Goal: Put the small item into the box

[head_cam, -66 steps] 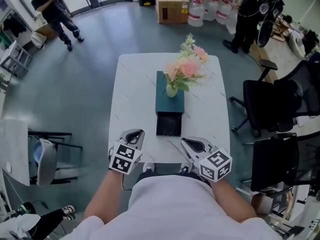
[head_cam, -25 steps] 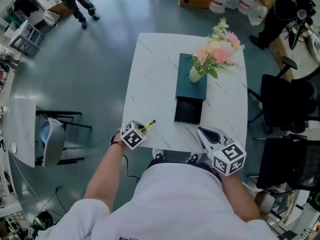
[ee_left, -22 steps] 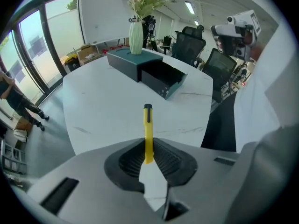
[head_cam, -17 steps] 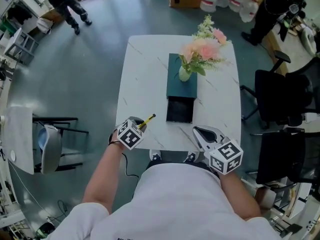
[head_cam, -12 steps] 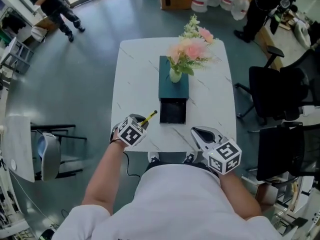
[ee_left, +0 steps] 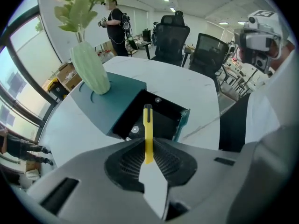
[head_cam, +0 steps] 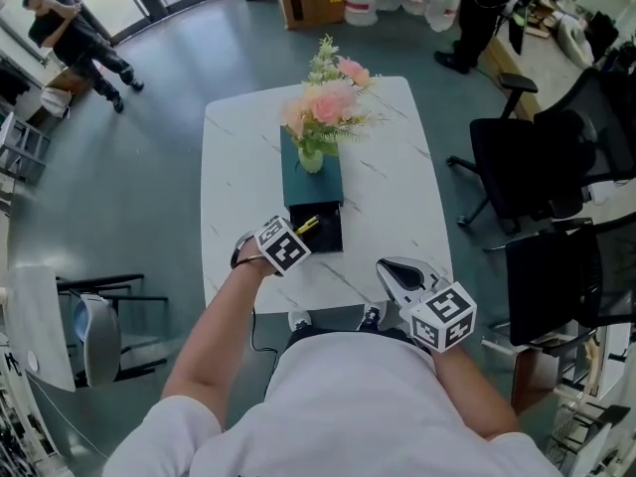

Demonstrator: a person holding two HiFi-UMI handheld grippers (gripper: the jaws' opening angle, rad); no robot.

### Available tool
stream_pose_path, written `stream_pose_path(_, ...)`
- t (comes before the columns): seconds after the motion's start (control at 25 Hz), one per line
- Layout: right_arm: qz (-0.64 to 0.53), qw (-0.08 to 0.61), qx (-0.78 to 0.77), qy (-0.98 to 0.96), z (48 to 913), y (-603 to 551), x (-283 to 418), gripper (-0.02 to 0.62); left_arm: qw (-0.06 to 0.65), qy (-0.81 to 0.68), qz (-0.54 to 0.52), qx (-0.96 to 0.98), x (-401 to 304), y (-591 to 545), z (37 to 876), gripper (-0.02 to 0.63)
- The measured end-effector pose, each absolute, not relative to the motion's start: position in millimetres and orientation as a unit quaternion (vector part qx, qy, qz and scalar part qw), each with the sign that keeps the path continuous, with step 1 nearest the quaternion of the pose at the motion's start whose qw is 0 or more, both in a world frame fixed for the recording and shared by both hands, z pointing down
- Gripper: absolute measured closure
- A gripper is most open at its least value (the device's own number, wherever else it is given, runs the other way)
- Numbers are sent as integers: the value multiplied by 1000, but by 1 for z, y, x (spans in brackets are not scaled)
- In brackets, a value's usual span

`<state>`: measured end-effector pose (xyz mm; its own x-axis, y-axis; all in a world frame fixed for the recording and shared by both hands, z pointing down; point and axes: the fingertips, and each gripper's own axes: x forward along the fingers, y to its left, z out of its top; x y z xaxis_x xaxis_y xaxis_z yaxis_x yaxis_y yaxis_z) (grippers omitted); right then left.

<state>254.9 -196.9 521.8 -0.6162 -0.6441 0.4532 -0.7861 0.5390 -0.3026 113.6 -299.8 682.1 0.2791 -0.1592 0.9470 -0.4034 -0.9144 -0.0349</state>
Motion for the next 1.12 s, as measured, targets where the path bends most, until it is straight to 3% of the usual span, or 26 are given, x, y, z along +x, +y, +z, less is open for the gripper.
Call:
stream_pose_path(0.44,249,131,430,-857,520,-188,281,578,101,-155,624,759,147,-311,706,540)
stream_pose_path(1.0,245,120,389,-880,521,-192,296,578,116,-219,582,775,153,-313,682,537)
stream_pose_path(1.12,240,122,370,-889,520,-190,294,578,136,-240,562,780,154,-311,674,508)
